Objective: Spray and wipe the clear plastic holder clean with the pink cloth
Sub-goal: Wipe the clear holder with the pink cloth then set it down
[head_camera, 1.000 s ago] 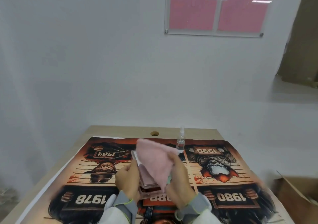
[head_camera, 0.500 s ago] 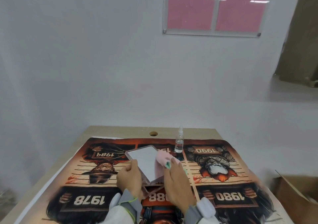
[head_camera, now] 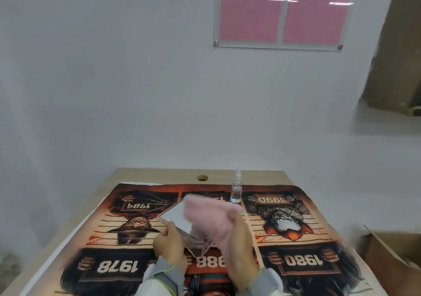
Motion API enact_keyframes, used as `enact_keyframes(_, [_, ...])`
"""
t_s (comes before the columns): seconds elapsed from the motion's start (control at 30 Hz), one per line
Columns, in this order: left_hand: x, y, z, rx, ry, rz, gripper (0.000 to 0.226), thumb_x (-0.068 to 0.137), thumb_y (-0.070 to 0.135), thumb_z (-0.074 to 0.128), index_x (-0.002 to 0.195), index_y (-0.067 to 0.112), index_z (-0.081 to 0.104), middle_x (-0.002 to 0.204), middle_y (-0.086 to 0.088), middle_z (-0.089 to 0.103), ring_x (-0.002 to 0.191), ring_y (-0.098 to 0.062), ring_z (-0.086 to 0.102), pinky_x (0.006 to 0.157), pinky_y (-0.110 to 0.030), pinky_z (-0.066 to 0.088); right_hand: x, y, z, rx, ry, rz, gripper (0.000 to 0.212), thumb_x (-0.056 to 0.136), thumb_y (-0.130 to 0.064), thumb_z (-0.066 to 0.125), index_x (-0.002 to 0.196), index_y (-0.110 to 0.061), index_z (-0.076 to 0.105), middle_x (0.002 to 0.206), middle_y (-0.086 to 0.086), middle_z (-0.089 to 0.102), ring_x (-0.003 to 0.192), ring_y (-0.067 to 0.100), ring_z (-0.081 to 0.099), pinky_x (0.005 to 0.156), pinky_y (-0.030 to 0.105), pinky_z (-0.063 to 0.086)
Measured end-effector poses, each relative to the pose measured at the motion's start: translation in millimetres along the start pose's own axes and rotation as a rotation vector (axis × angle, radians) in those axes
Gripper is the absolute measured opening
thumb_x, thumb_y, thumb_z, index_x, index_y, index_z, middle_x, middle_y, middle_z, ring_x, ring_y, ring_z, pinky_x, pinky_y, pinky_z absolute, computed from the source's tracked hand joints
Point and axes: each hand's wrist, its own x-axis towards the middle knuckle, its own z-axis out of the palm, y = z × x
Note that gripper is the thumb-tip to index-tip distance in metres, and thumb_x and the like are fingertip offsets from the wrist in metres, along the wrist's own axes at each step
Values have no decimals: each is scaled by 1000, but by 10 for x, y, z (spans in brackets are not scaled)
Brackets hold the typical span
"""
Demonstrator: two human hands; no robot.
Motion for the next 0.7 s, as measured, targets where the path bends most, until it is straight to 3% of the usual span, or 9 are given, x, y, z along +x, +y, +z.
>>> enact_keyframes(0.13, [-50, 41, -34, -226, -132, -52, 32, 102, 12, 47, 70, 11, 46, 62, -8, 46, 57, -22, 47, 59, -38, 42, 177, -200, -138, 322, 213, -46, 34, 108, -33, 44, 118, -11, 67, 102, 10, 81, 90, 24, 77, 63, 32, 59])
enact_keyframes(0.33, [-201, 21, -36, -274, -252, 34, 9, 100, 4, 53, 95, 9, 48, 70, -10, 51, 64, -24, 55, 70, -42, 52, 380, -209, -163, -87, 274, -159, 47, 110, -49, 32, 144, -24, 52, 142, 11, 60, 110, 27, 63, 80, 39, 54])
enact_keyframes(0.37, [-227, 9, -20, -274, -268, 50, 9, 99, 2, 54, 99, 8, 47, 74, -12, 51, 70, -28, 56, 75, -47, 52, 379, -199, -140, -160, 256, -187, 45, 109, -52, 30, 142, -30, 52, 142, 13, 62, 98, 11, 43, 72, 34, 51])
enact_keyframes(0.4, [-252, 3, -5, -277, -282, 61, 11, 98, 0, 54, 101, 7, 46, 79, -14, 53, 77, -31, 57, 81, -50, 52, 367, -187, -115, -236, 233, -213, 44, 109, -54, 28, 138, -32, 53, 140, 14, 63, 123, 26, 24, 68, 33, 50])
enact_keyframes(0.43, [-283, 0, 11, -286, -290, 69, 13, 98, -2, 54, 103, 6, 46, 87, -17, 57, 85, -34, 60, 87, -51, 53, 364, -167, -84, -307, 200, -249, 48, 108, -56, 27, 140, -31, 53, 142, 10, 64, 88, 9, 47, 71, 34, 50])
enact_keyframes(0.47, [-312, -11, 21, -292, -292, 75, 14, 97, -4, 55, 104, 5, 46, 95, -19, 61, 93, -35, 64, 90, -50, 56, 370, -144, -51, -366, 171, -280, 49, 109, -54, 27, 144, -31, 51, 144, 4, 62, 108, 24, 68, 81, 39, 55])
enact_keyframes(0.53, [-354, -40, 53, -266, -286, 98, 17, 96, -5, 55, 105, 7, 46, 108, -23, 64, 102, -36, 68, 88, -47, 59, 393, -105, 13, -465, 127, -320, 44, 112, -42, 30, 144, -23, 53, 140, 6, 64, 106, 11, 68, 97, 43, 57])
enact_keyframes(0.6, [-382, -82, 82, -204, -284, 125, 17, 96, -3, 56, 103, 9, 45, 110, -28, 64, 99, -38, 69, 85, -47, 60, 434, -64, 82, -598, 79, -320, 34, 112, -31, 33, 129, -16, 59, 116, 10, 72, 81, -5, 63, 83, 26, 59])
enact_keyframes(0.7, [-412, -112, 100, -159, -280, 172, 22, 96, -1, 56, 111, 13, 47, 112, -21, 68, 99, -31, 69, 88, -49, 59, 507, -29, 210, -746, 53, -277, 30, 111, -30, 32, 102, -15, 57, 103, 10, 67, 94, 23, 67, 85, 40, 57])
